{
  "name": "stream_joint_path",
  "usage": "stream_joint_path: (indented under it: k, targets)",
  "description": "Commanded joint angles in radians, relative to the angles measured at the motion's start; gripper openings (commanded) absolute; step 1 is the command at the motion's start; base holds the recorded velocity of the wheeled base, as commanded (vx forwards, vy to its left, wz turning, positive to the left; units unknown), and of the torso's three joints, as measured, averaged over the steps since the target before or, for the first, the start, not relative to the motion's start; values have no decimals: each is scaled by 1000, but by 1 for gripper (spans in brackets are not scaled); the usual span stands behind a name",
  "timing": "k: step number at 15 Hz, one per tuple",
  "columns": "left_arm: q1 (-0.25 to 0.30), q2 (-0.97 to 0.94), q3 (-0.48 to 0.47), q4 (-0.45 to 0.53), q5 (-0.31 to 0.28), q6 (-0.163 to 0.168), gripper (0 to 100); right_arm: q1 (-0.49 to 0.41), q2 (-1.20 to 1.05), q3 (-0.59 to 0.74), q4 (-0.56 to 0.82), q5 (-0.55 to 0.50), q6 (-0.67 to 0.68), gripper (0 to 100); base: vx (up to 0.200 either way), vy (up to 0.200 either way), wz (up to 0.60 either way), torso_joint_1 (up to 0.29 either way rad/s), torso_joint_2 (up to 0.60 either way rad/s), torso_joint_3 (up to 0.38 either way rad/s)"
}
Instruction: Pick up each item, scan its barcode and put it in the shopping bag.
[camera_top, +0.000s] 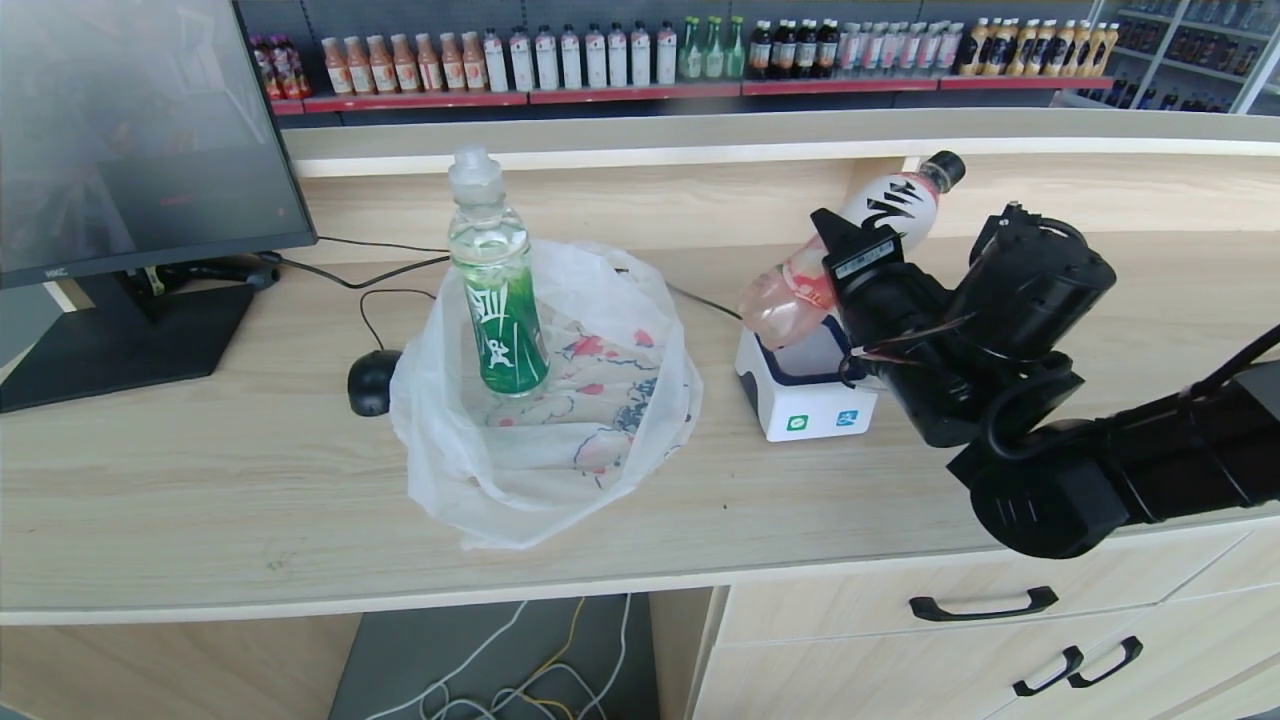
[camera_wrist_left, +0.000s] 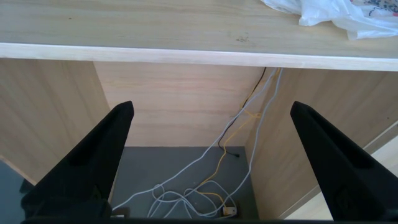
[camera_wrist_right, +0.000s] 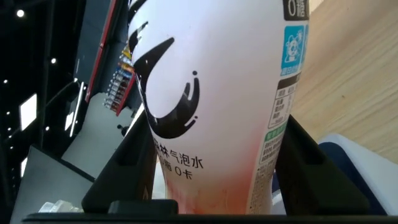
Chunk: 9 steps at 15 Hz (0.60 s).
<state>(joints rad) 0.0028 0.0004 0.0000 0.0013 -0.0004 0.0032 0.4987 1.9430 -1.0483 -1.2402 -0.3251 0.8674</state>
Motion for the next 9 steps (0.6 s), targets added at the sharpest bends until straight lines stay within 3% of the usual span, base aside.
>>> stream_joint_path:
  k: [1,7,9]
  targets:
    - [0,0,0,0,0,0,100,9,-35,-1,-4,12,-56,0,0,0,0,0,0,0]
    - [0,0,0,0,0,0,100,57,-111,68,-16,12,-294,0,0,0,0,0,0,0]
    - [-1,1,0,0,0,1,100,69,-131,70,-53,9,-464,0,0,0,0,0,0,0]
